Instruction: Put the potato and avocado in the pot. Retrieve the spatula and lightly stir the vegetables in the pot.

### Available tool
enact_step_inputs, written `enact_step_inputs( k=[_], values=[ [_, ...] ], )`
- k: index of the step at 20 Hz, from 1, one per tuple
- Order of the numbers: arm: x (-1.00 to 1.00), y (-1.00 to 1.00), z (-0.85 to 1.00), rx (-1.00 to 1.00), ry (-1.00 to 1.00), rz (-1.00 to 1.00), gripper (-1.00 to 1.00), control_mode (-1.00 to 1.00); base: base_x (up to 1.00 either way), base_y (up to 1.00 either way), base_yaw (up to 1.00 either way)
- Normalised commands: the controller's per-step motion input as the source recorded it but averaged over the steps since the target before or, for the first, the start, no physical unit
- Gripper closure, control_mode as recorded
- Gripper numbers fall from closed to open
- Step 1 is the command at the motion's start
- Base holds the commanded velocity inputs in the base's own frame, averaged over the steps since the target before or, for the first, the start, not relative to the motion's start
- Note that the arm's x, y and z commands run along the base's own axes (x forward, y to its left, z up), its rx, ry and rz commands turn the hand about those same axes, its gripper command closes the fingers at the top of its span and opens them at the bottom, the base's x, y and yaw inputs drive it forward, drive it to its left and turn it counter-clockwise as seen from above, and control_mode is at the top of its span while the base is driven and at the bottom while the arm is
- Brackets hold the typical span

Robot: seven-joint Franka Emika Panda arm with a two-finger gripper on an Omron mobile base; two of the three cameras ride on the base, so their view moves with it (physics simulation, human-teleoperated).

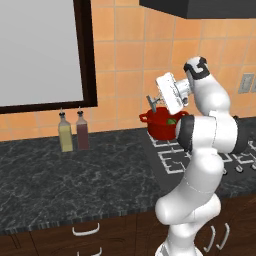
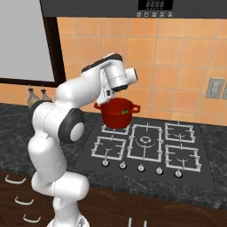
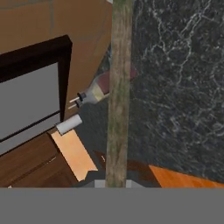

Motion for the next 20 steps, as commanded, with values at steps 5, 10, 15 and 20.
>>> enact_step_inputs(
  k=[5, 10, 15, 20],
  values=[
    [0.01, 0.09, 0.00, 0.12, -0.12, -0.15, 1.00, -1.00, 0.00, 0.00, 0.00],
    [0.00, 0.02, 0.14, 0.11, -0.18, -0.23, 1.00, -1.00, 0.00, 0.00, 0.00],
    [0.00, 0.07, 0.14, 0.19, -0.19, -0.19, 1.00, -1.00, 0.00, 0.00, 0.00],
    [0.00, 0.15, 0.18, 0.23, -0.14, -0.17, 1.00, -1.00, 0.00, 0.00, 0.00]
  ],
)
